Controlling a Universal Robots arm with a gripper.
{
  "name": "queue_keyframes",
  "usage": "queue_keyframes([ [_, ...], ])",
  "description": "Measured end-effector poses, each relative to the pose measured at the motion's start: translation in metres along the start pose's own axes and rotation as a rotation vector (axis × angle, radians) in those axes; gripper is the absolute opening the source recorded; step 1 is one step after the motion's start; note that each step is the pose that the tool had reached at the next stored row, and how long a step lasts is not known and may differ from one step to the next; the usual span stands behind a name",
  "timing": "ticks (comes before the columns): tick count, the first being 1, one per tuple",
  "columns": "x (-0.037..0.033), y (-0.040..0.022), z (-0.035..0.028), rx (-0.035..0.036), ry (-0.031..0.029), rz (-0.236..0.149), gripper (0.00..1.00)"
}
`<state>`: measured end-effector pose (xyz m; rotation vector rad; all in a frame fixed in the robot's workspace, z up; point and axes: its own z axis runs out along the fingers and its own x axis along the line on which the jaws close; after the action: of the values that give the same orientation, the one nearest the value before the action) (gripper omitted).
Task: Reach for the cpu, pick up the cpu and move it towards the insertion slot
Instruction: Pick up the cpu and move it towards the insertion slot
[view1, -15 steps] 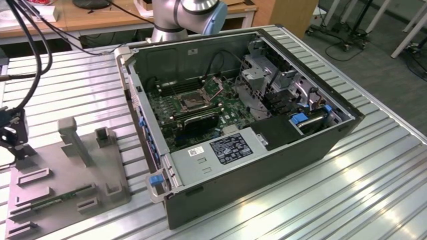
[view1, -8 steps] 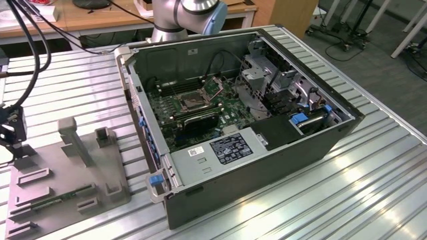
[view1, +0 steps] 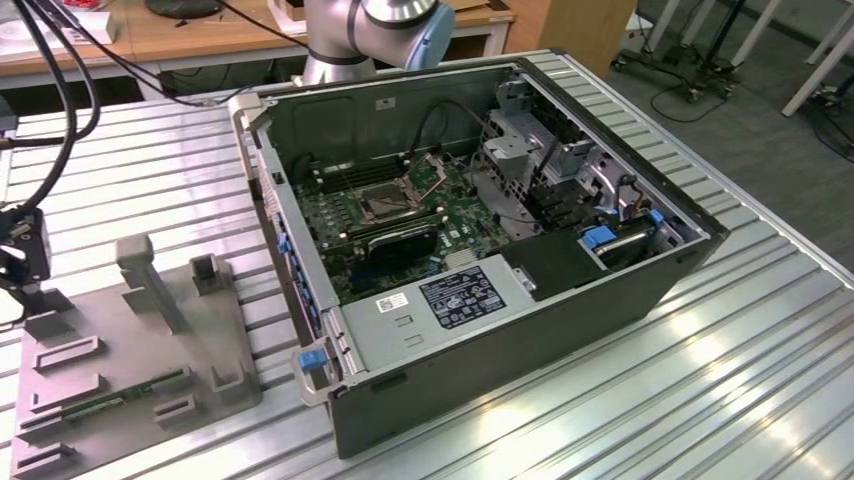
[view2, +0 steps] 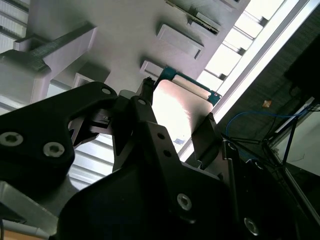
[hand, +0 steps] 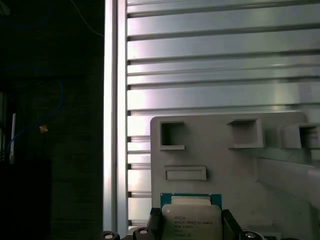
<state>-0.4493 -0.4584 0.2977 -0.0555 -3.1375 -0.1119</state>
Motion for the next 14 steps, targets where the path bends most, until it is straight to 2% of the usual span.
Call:
queue_keyframes([
  [3,0.0000,0.0002,-0.0023,0.0000,0.0000,0.001,0.55],
  [4,0.0000,0.0004,-0.0058,0.0000,-0.0001,0.002,0.55],
  [14,0.0000,0.0008,-0.0109,0.0000,-0.0003,0.004,0.55],
])
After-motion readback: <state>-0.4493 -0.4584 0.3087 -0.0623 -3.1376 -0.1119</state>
